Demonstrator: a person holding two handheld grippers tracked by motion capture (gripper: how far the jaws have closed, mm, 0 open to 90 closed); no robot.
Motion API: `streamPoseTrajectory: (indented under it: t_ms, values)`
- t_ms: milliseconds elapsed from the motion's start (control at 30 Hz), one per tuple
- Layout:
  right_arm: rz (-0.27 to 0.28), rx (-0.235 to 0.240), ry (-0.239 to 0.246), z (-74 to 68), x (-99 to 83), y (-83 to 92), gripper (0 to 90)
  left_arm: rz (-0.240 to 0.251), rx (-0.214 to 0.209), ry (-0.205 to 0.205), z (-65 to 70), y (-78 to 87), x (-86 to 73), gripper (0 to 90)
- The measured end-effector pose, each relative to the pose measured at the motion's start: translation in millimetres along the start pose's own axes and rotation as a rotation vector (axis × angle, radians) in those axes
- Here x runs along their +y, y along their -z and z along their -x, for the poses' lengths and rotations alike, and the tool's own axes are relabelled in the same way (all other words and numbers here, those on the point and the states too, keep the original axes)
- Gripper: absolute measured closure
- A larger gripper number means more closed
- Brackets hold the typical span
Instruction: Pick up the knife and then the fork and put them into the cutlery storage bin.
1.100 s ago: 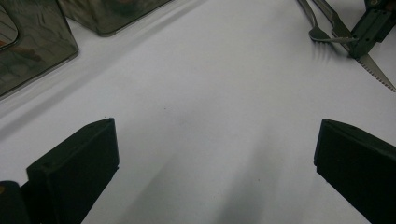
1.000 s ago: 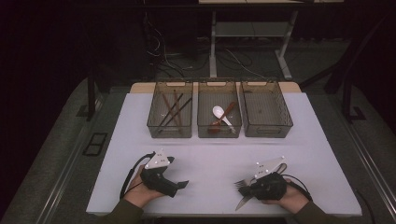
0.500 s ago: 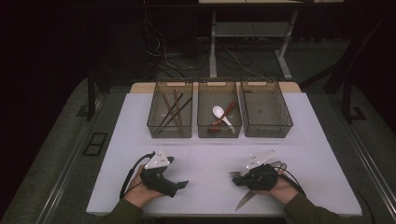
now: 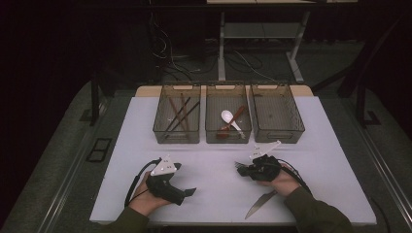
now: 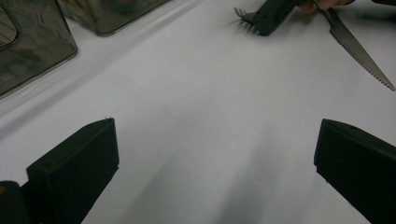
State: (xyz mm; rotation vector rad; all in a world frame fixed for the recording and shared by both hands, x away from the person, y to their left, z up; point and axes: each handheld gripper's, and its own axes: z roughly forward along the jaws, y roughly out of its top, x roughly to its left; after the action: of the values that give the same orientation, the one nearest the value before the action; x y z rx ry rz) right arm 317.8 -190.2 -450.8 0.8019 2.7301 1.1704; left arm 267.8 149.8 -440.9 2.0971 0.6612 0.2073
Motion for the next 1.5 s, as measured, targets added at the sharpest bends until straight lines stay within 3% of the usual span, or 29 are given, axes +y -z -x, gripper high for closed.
streamPoseTrajectory:
  t_ms: [200, 433, 567, 733, 867, 1033, 1200, 1433, 1500]
  values:
    - [0.011, -0.043, -0.022, 16.0, 9.4, -3.0, 89.4, 0.0, -0.001, 0.001, -0.1, -0.2, -0.1, 0.0]
    - [0.008, -0.02, -0.024, 20.3, 11.1, 0.3, 89.3, -0.002, -0.004, 0.001, -0.5, -0.5, -0.3, 0.0]
    - [0.019, -0.001, -0.01, 20.0, 13.5, 10.1, 85.2, -0.004, -0.008, -0.003, -0.2, -0.7, -0.3, 0.0]
    - [0.019, 0.018, 0.004, 20.9, 19.8, 28.3, 73.0, -0.009, -0.008, -0.006, -1.0, -1.0, -0.8, 0.0]
    - [-0.004, -0.008, 0.015, 26.8, 22.4, 43.1, 67.1, -0.013, -0.007, -0.005, -2.2, -1.4, -1.8, 0.0]
    - [-0.102, -0.038, 0.034, 37.5, 26.7, 53.1, 58.5, -0.013, -0.012, -0.011, -2.9, -1.5, -2.9, 0.0]
    - [-0.266, -0.08, 0.13, 47.1, 34.5, 55.5, 55.5, -0.012, -0.016, -0.015, -3.0, -1.0, -2.9, 0.0]
    - [-0.461, -0.084, 0.2, 51.4, 41.1, 42.3, 53.4, -0.008, -0.02, -0.014, -2.7, -0.5, -3.0, 0.0]
    - [-0.504, -0.075, 0.201, 49.7, 42.2, 36.8, 56.0, -0.008, -0.021, -0.015, -2.6, -0.6, -2.9, 0.0]
